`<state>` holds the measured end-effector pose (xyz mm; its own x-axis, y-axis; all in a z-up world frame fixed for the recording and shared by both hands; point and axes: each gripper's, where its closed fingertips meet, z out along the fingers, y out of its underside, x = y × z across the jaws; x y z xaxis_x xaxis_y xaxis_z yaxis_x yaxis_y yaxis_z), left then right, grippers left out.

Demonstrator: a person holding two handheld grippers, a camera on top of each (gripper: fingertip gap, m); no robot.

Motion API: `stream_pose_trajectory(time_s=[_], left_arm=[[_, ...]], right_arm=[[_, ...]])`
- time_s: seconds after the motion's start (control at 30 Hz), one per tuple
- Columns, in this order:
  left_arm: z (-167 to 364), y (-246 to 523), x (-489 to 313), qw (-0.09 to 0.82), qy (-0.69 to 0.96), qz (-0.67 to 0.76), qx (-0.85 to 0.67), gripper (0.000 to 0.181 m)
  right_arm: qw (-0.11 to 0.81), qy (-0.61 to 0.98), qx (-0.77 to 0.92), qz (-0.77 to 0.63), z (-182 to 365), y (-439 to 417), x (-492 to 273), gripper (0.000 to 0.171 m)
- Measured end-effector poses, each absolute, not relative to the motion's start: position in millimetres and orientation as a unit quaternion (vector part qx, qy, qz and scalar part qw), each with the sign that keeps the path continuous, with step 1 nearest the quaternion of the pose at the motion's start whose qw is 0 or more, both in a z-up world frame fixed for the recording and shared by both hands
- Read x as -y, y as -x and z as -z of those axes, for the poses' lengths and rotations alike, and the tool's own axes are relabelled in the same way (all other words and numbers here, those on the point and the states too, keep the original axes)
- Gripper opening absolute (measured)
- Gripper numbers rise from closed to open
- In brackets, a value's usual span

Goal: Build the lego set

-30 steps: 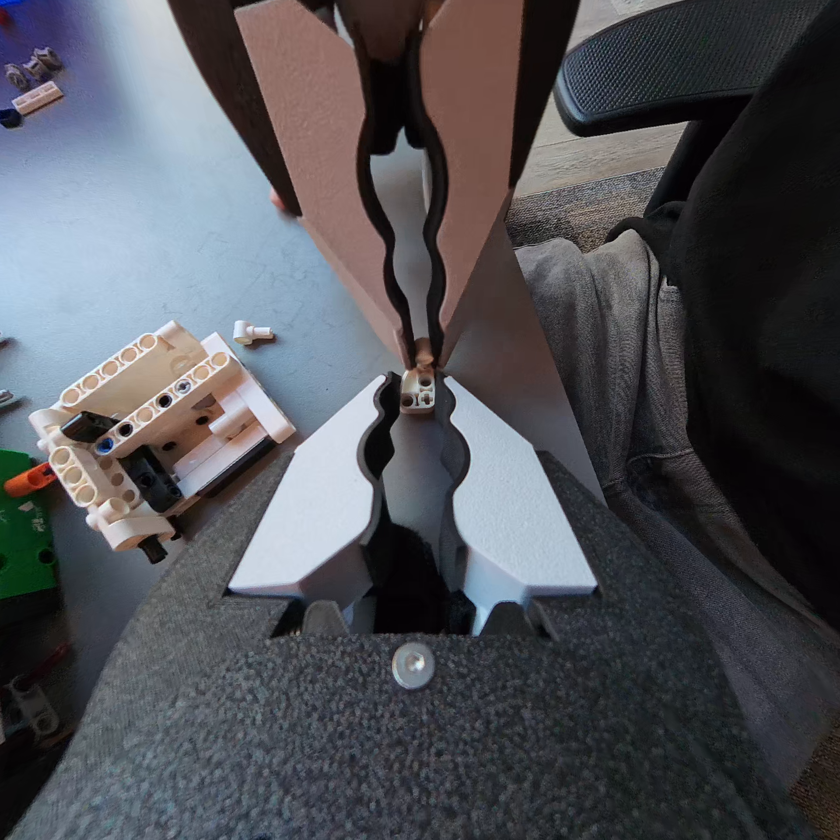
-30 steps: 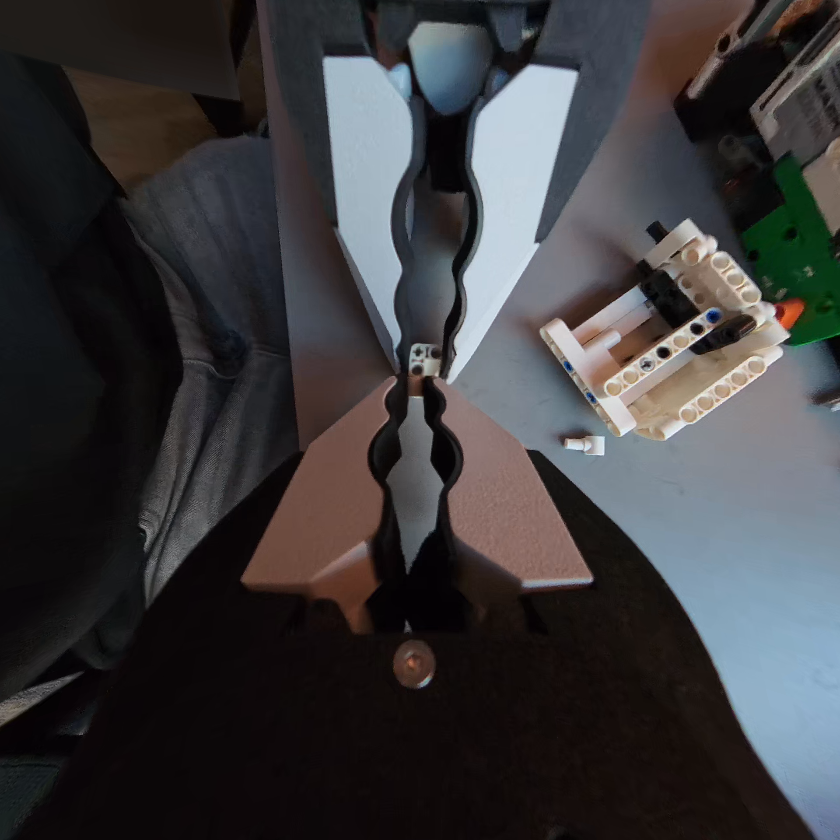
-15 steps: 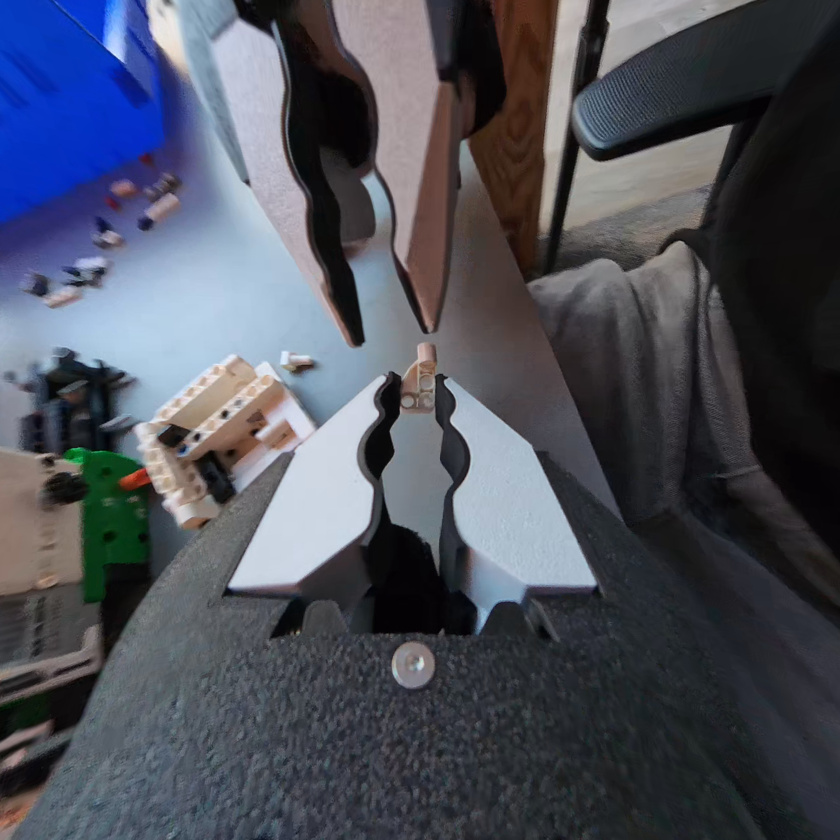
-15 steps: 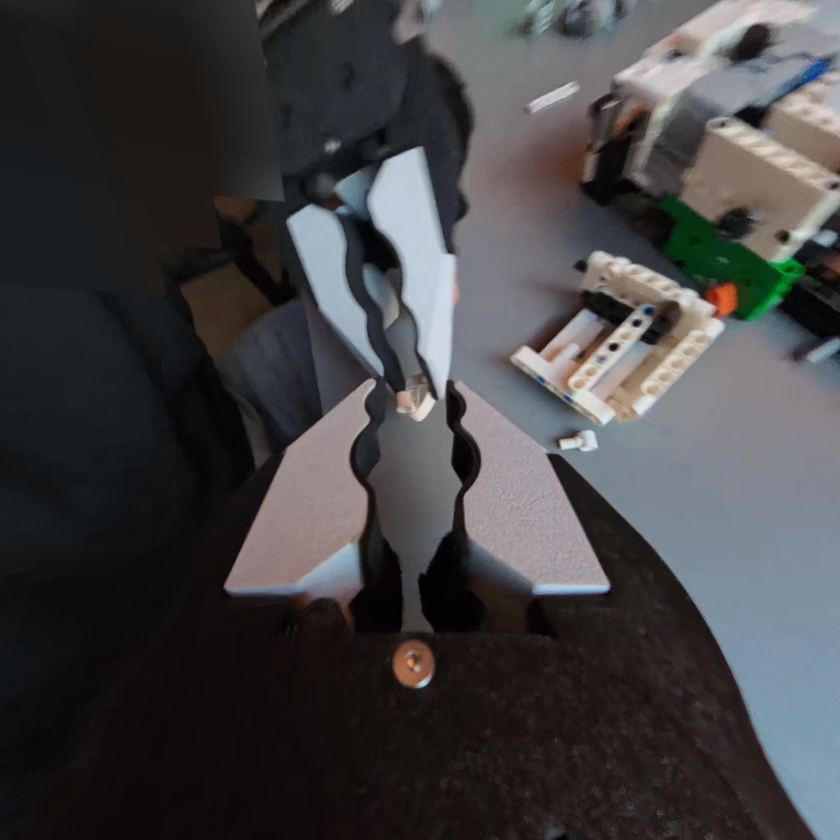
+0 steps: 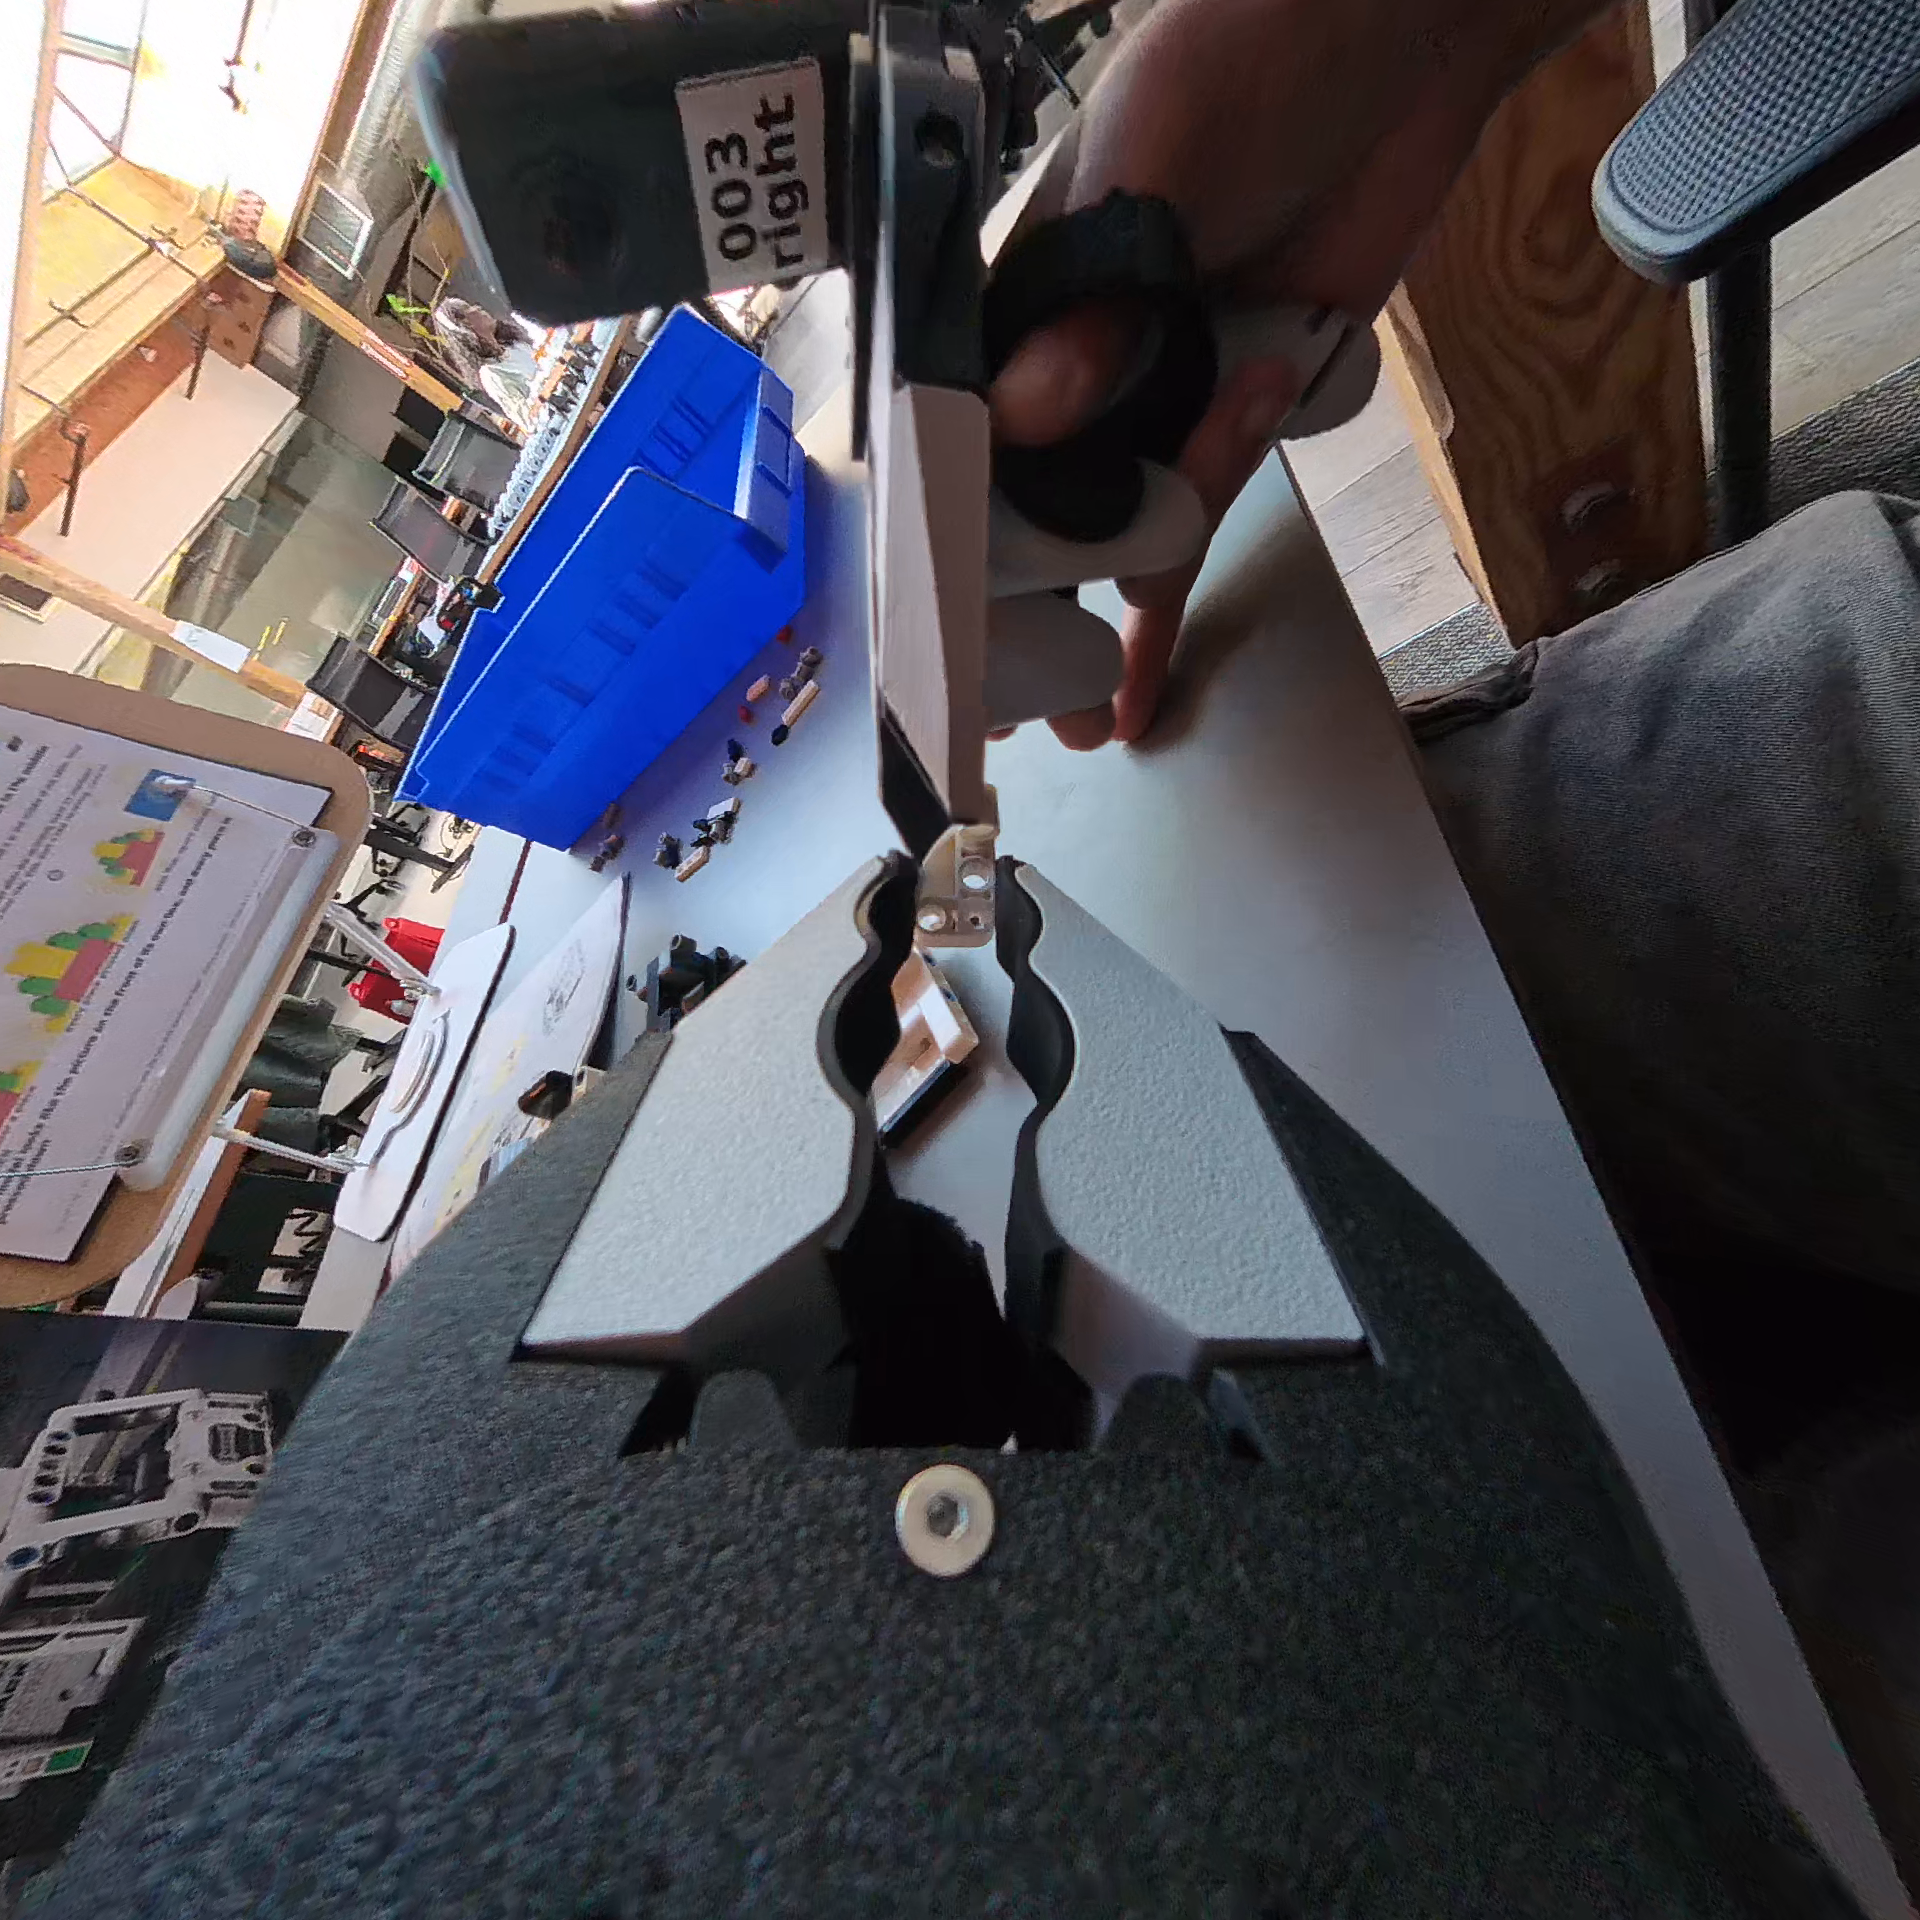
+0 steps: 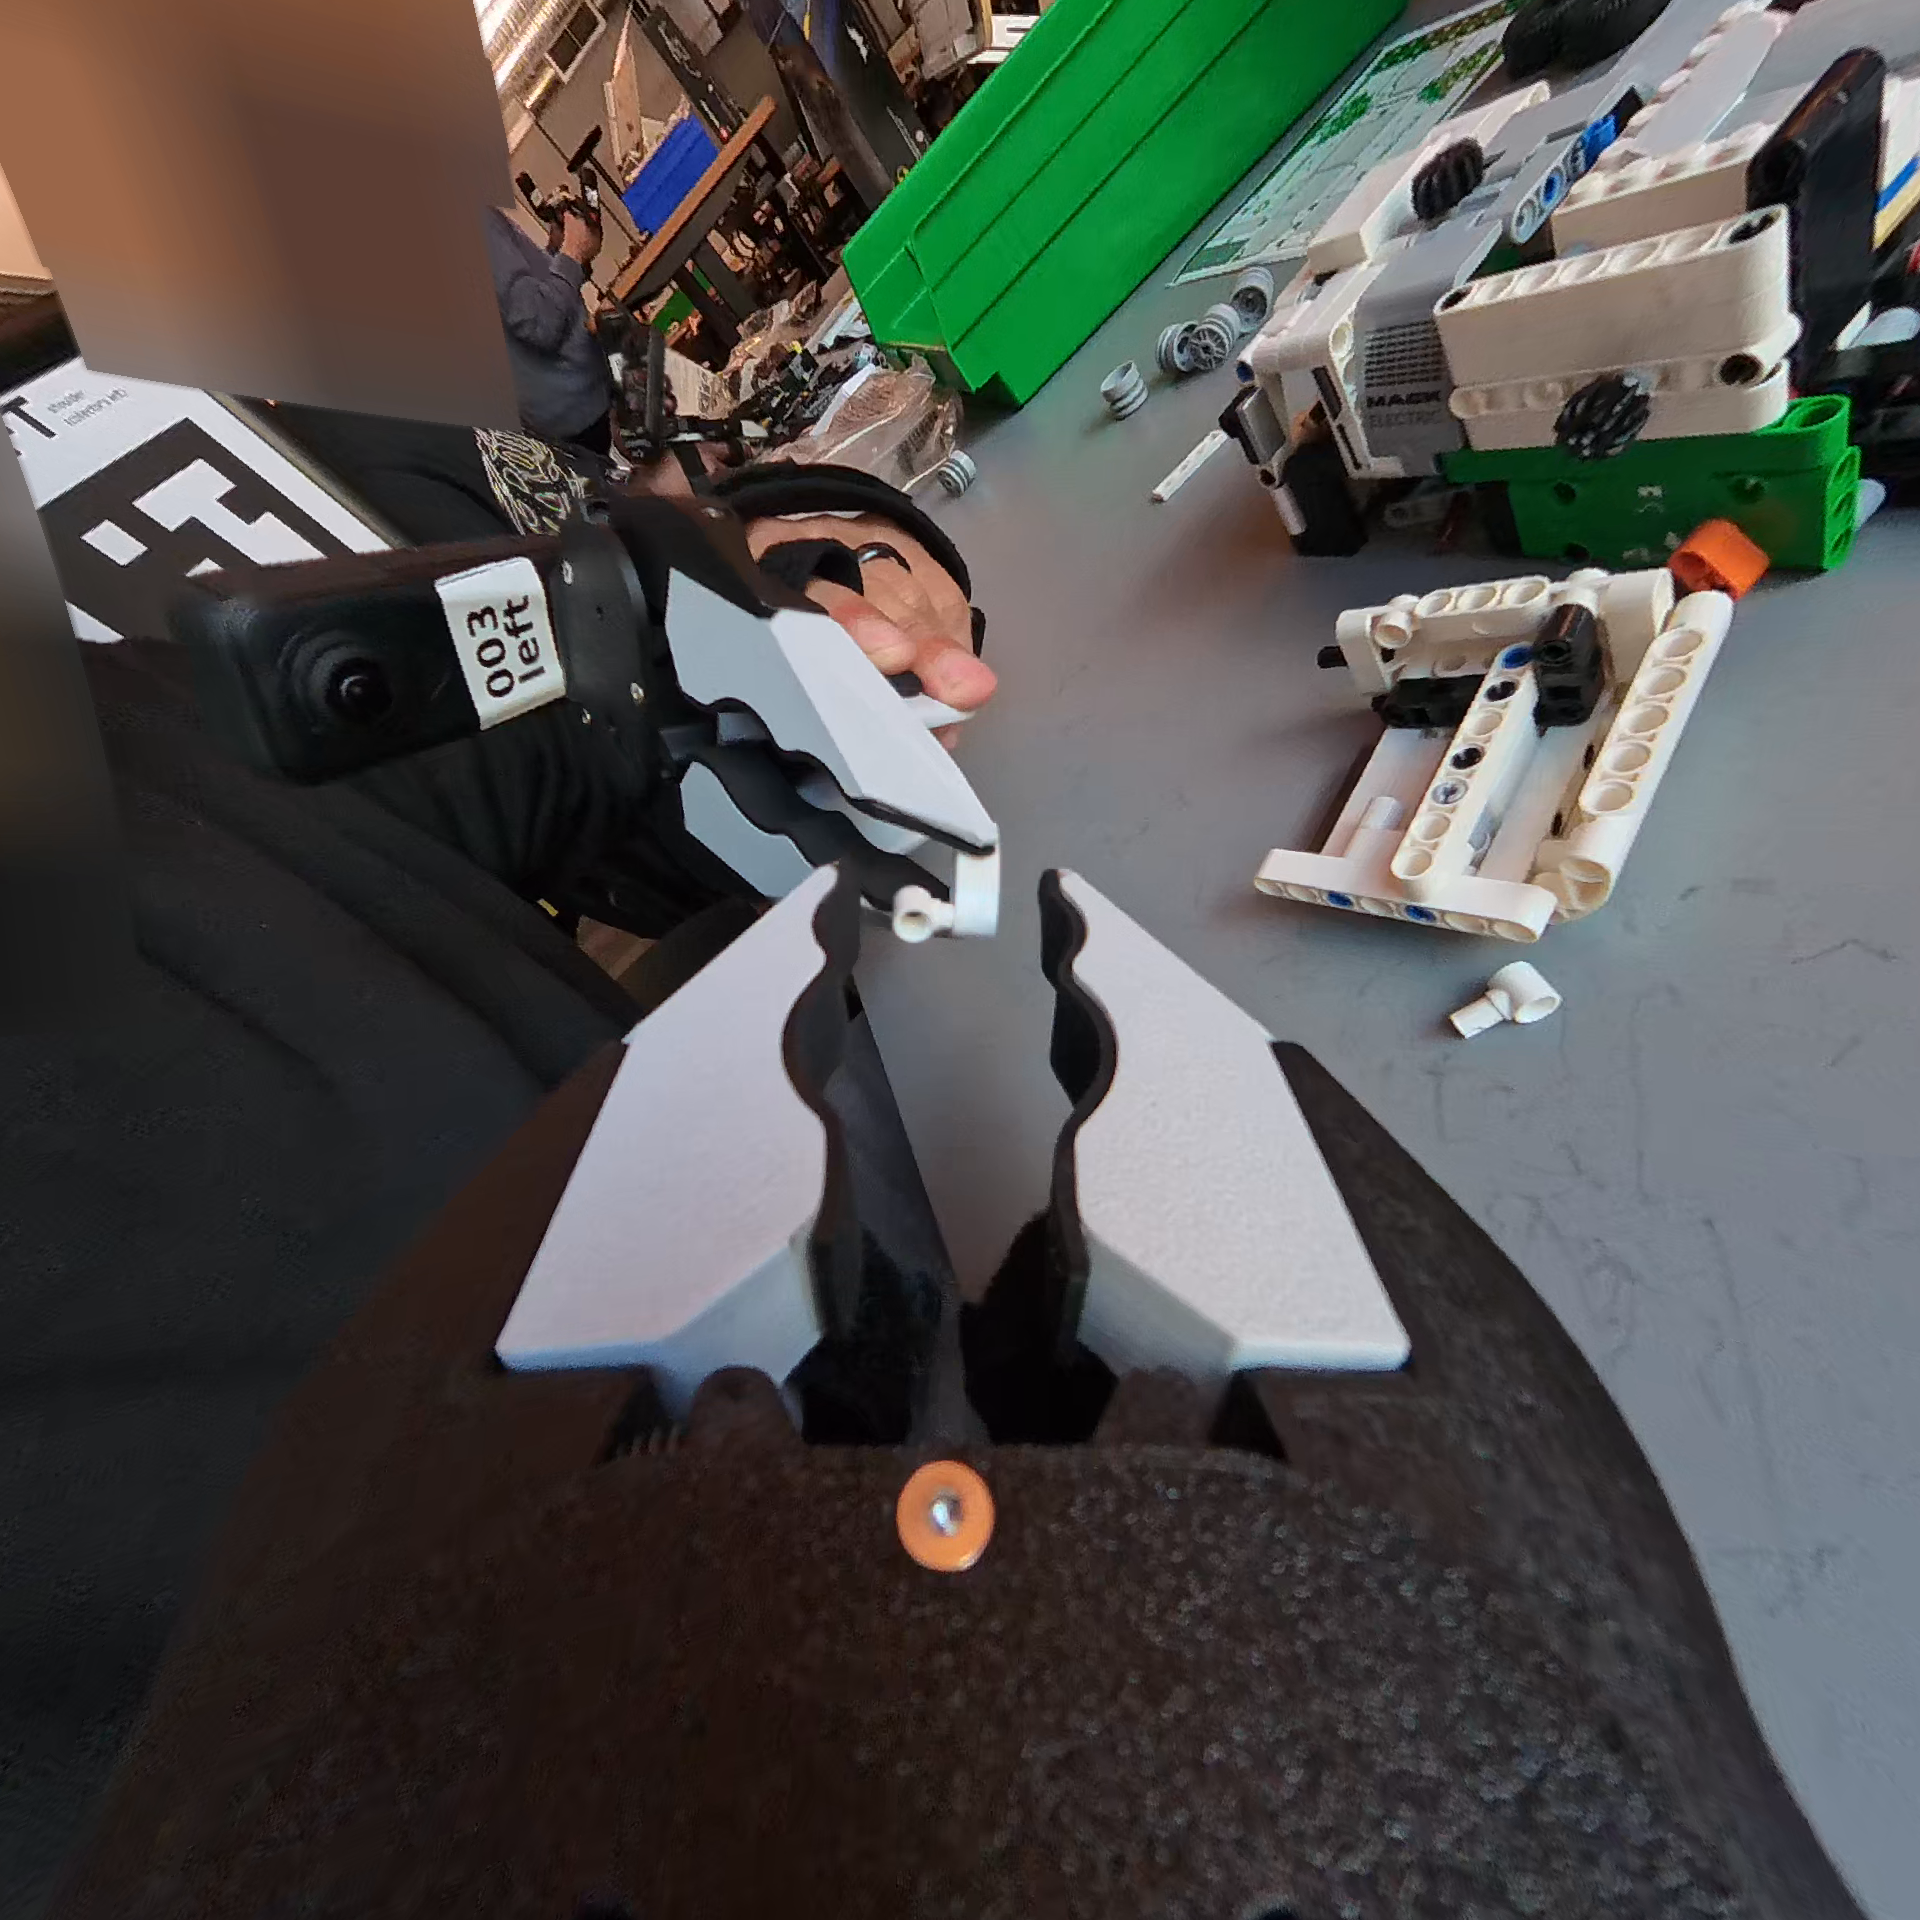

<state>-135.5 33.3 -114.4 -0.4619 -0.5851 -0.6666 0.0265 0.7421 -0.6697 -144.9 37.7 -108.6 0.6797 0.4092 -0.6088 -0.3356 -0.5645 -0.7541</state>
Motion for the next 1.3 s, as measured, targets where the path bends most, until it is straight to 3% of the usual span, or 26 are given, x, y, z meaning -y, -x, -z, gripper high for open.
stream_pose_trajectory(time_s=[0.1, 0.23, 1.07, 1.3], left_arm=[[111, 136, -35, 0.488, 0.184, 0.321, -0.791, 0.014], [112, 136, -34, 0.484, 0.183, 0.325, -0.792, 0.014], [101, 128, -45, 0.451, 0.228, 0.389, -0.770, 0.014], [104, 124, -52, 0.478, 0.232, 0.346, -0.773, 0.014]], right_arm=[[0.457, 0.789, 0.025, -0.410, 113, 149, -36, 0.034], [0.468, 0.785, 0.033, -0.405, 111, 152, -36, 0.019], [0.498, 0.743, -0.009, -0.446, 100, 143, -49, 0.015], [0.510, 0.752, -0.012, -0.417, 102, 138, -53, 0.015]])
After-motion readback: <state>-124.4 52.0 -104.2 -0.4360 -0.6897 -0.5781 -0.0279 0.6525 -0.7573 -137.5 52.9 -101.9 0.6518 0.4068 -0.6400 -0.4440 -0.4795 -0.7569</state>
